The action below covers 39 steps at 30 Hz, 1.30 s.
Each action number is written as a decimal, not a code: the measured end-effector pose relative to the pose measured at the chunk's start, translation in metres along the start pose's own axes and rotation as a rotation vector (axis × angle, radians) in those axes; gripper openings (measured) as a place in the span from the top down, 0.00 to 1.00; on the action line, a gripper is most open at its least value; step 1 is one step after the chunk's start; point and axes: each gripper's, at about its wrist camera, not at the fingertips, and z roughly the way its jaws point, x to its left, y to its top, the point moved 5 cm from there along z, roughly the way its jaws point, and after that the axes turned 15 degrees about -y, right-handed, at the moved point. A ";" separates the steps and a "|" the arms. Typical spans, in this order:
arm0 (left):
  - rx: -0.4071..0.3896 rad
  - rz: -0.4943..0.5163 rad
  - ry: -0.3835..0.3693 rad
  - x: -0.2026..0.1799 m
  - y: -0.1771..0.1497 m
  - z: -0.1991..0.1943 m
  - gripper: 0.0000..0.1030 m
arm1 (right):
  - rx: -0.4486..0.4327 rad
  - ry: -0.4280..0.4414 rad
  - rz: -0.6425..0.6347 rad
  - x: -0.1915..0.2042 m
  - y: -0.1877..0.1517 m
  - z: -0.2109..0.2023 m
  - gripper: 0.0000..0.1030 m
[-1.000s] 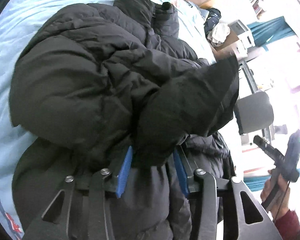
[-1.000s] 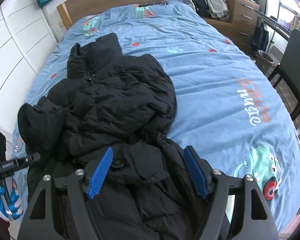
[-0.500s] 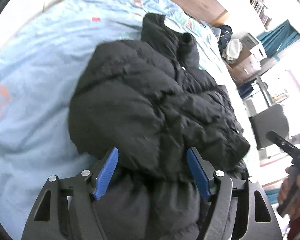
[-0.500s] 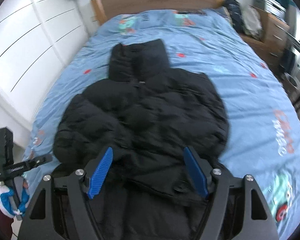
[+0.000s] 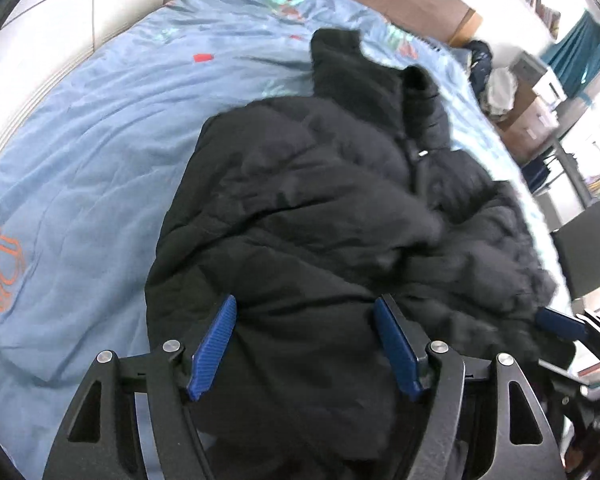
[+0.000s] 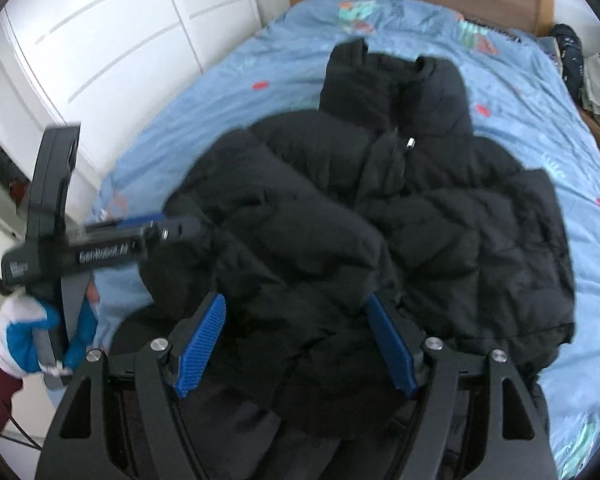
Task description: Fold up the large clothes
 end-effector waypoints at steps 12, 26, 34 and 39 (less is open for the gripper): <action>0.045 0.004 0.038 0.015 -0.011 0.028 0.22 | 0.082 -0.023 -0.070 -0.013 -0.039 0.060 0.29; -0.008 0.058 0.047 0.000 0.059 0.028 0.22 | -0.062 0.030 -0.122 -0.008 0.021 0.016 0.29; 0.012 0.039 0.057 0.021 0.038 0.063 0.18 | 0.028 0.035 -0.144 -0.007 0.003 0.074 0.29; 0.025 0.047 0.056 0.023 0.033 0.069 0.15 | 0.013 0.061 -0.146 -0.012 -0.004 0.082 0.29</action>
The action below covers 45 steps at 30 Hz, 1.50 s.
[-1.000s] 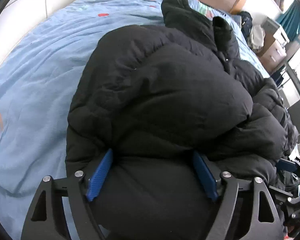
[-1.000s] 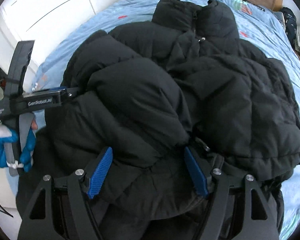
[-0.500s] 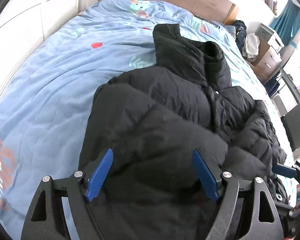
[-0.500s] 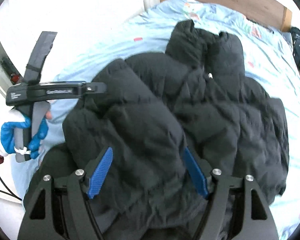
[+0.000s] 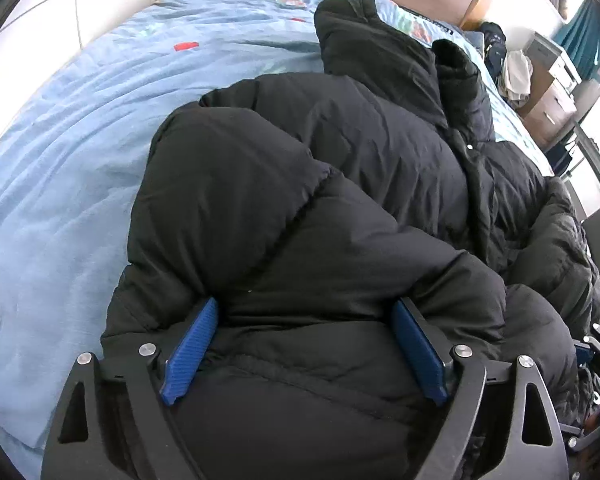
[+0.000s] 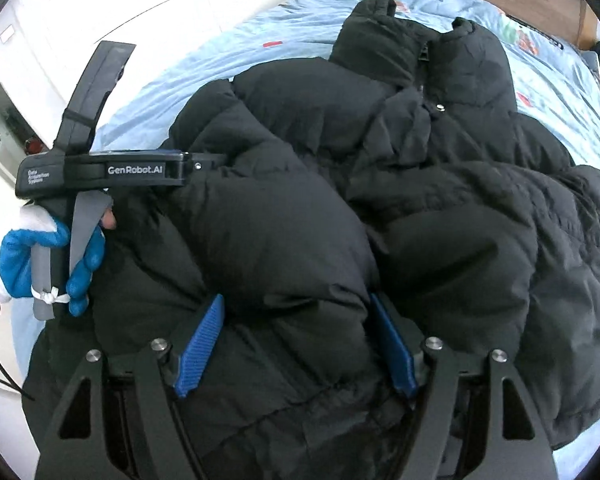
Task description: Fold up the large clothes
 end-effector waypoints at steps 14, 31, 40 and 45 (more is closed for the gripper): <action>-0.004 -0.041 -0.014 -0.007 0.014 -0.050 0.15 | -0.004 0.048 -0.029 -0.032 0.011 -0.032 0.29; -0.177 -0.155 -0.150 0.003 0.173 -0.009 0.14 | -0.206 -0.084 0.214 -0.193 0.146 -0.019 0.26; -0.260 -0.371 -0.317 0.038 0.247 0.072 0.13 | -0.232 0.009 0.497 -0.255 0.218 0.072 0.22; -0.256 -0.443 -0.387 0.041 0.260 0.117 0.13 | -0.214 0.017 0.586 -0.273 0.237 0.117 0.21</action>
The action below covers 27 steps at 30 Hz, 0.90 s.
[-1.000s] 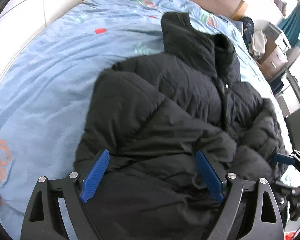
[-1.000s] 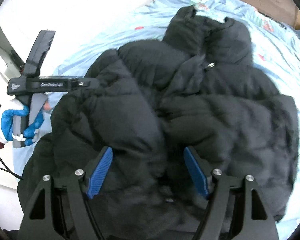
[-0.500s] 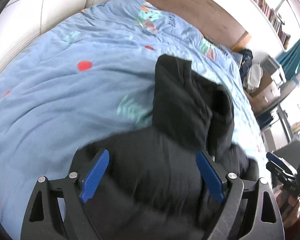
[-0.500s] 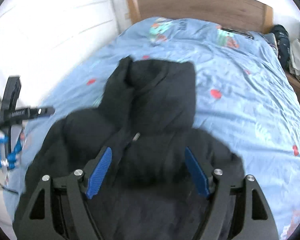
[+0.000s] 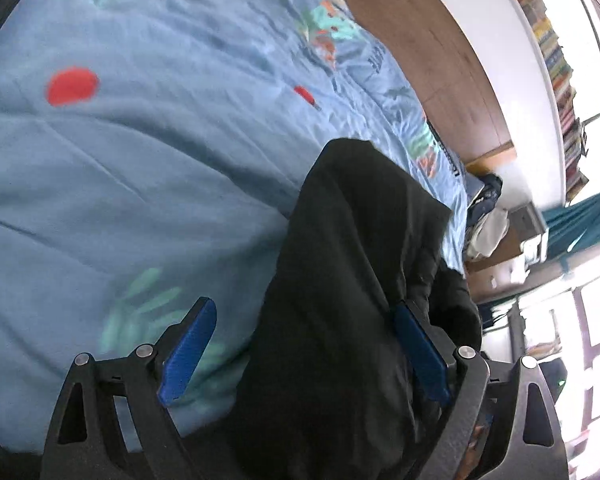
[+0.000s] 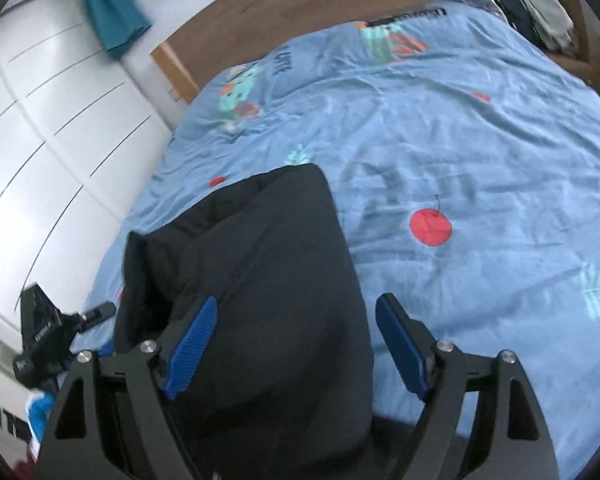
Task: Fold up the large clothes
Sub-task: 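Close both grippers on the jacket hem and lift it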
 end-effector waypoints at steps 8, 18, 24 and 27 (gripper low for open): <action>-0.003 0.080 0.056 0.011 -0.012 0.026 0.29 | 0.014 -0.051 -0.068 0.019 0.008 0.039 0.20; 0.071 0.221 0.119 -0.002 -0.029 0.033 0.88 | 0.062 -0.145 -0.149 0.038 0.003 0.050 0.87; 0.099 0.289 0.103 -0.029 -0.034 0.004 0.91 | 0.036 -0.110 -0.209 0.050 0.007 0.006 0.91; 0.107 0.336 0.062 -0.049 -0.042 -0.022 0.91 | 0.007 -0.046 -0.248 0.055 0.003 -0.030 0.91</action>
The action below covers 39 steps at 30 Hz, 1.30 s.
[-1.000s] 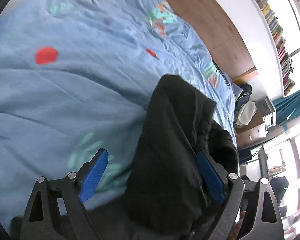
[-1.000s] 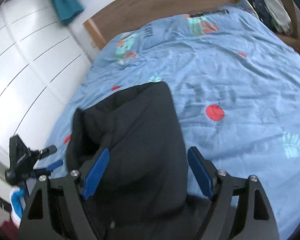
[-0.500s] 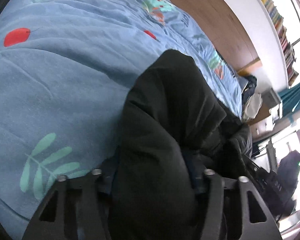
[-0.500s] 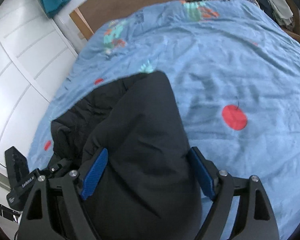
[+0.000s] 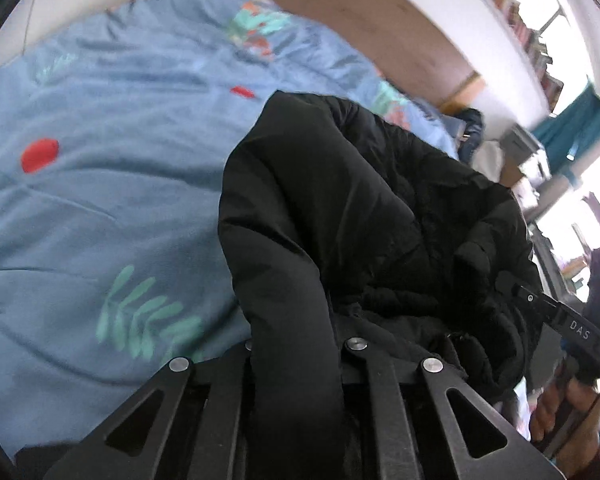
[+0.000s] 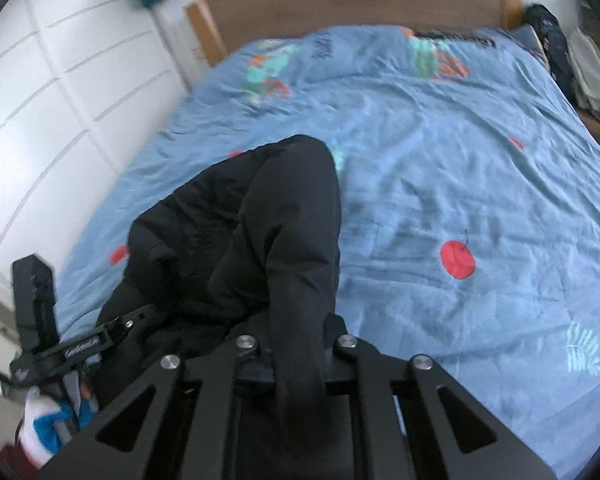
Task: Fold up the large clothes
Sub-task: 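Close both grippers on the jacket hem and lift it, then fold the held hem over toward the collar and open both grippers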
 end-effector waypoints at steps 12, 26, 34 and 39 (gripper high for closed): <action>-0.008 -0.001 -0.152 -0.038 -0.087 -0.100 0.89 | -0.112 0.245 0.081 -0.007 -0.090 -0.129 0.91; 0.050 -0.060 -0.137 -0.015 -0.178 -0.118 0.84 | -0.032 0.243 0.205 -0.030 -0.208 -0.130 0.91; 0.047 -0.082 -0.113 -0.021 -0.199 -0.149 0.76 | -0.029 0.248 0.265 -0.047 -0.232 -0.151 0.84; 0.066 -0.111 -0.053 -0.014 -0.221 -0.192 0.74 | 0.011 0.176 0.220 -0.060 -0.246 -0.188 0.80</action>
